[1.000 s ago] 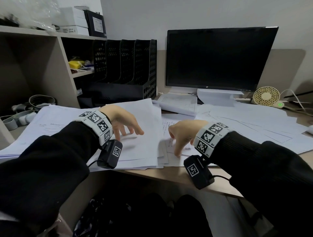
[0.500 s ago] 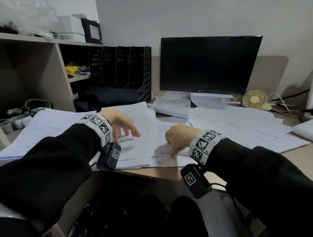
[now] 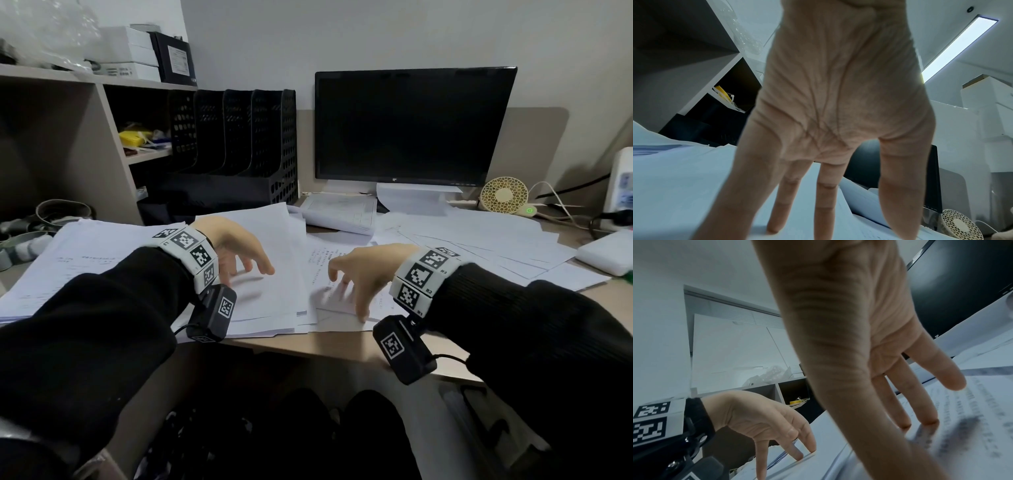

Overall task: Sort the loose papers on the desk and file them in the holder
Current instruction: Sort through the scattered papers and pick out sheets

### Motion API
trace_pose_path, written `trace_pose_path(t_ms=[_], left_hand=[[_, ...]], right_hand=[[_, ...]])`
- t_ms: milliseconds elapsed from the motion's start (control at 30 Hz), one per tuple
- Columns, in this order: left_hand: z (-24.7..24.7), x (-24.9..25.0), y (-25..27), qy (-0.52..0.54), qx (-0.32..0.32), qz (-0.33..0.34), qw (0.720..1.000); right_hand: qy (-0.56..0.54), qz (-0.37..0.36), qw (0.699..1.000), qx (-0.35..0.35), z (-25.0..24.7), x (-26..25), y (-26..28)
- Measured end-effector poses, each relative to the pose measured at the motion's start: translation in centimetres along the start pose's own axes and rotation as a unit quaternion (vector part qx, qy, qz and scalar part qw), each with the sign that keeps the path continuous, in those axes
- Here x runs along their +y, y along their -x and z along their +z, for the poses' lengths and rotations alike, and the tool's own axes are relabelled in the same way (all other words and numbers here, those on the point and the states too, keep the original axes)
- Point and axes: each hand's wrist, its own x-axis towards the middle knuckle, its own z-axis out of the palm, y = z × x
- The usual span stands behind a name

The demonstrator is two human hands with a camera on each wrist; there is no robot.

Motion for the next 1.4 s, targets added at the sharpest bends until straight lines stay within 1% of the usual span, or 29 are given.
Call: trace_pose_path(t_ms=[167,267,433,500,567,633,667,733,833,900,967,1033,1067,1100,1133,1167,1233,1300,1367,1400], left_hand=[[0.2,-0.1,0.0,0.001,0.0,0.002,1.0],[0.2,-0.1,0.1,-0.005,-0.001,0.005,1.0],[0.5,-0.1,0.5,-0.006,0.001,0.01,1.0],[0.6,-0.1,0.6,-0.002,0.002,0.016,1.0],[0.6,-0.2,0.9,0.008,-0.001,0.019,1.0],[0.5,-0.2,1.1,0.014,-0.005,0.021,1.0],[0.5,-0.2,1.2,0.014,-0.007,0.021,1.0],[0.4,-0.1,1.2,0.018,-0.009,0.018,1.0],[0.4,0.0,1.3,0.021,-0.008,0.017,1.0],[0.3,0.2,1.5,0.022,-0.016,0.016,0.999],[0.0,0.2,1.6,0.041,-0.023,0.016,0.999],[-0.3,0.1,2.0,0.088,-0.011,0.027,0.996],[-0.4,0.2,2.3,0.125,0.005,0.043,0.991],[-0.7,0.2,2.4,0.175,0.034,0.067,0.982],[-1.1,0.2,2.6,0.247,0.064,0.096,0.962],[-1.5,0.2,2.8,0.34,0.087,0.124,0.928],[-2.2,-0.6,3.8,0.51,0.113,0.172,0.835],[-3.0,-1.9,5.0,0.595,0.15,0.211,0.761],[-3.5,-3.3,6.3,0.647,0.181,0.234,0.703],[-3.9,-4.4,6.8,0.654,0.188,0.246,0.69]], right_hand=[[0.036,-0.02,0.997,0.07,1.1,-1.0,0.5],[0.063,-0.034,0.994,0.081,1.6,-1.7,0.6],[0.058,-0.039,0.993,0.098,1.7,-1.7,0.8],[0.042,-0.046,0.993,0.1,1.2,-1.3,1.1],[0.026,-0.041,0.992,0.116,0.2,-0.4,1.3],[0.038,-0.024,0.987,0.156,-1.5,0.7,1.8],[0.049,-0.011,0.981,0.189,-2.5,1.5,2.1],[0.058,0.034,0.962,0.265,-4.4,2.9,2.7],[0.037,0.108,0.923,0.368,-6.6,4.6,3.3],[-0.002,0.123,0.89,0.438,-7.5,5.2,3.6],[-0.069,0.104,0.847,0.516,-8.1,5.5,3.7],[-0.147,0.047,0.804,0.575,-8.6,5.4,3.6],[-0.182,0.01,0.787,0.59,-8.7,5.1,3.5],[-0.212,-0.024,0.773,0.597,-8.8,4.5,3.5],[-0.236,-0.053,0.762,0.601,-8.9,3.8,3.4],[-0.247,-0.078,0.753,0.605,-8.9,3.1,3.3],[-0.254,-0.134,0.747,0.6,-8.7,1.3,2.9],[-0.259,-0.185,0.751,0.578,-8.6,-0.4,2.2],[-0.259,-0.213,0.757,0.561,-8.5,-1.8,1.6],[-0.26,-0.225,0.758,0.555,-8.5,-2.6,1.1]])
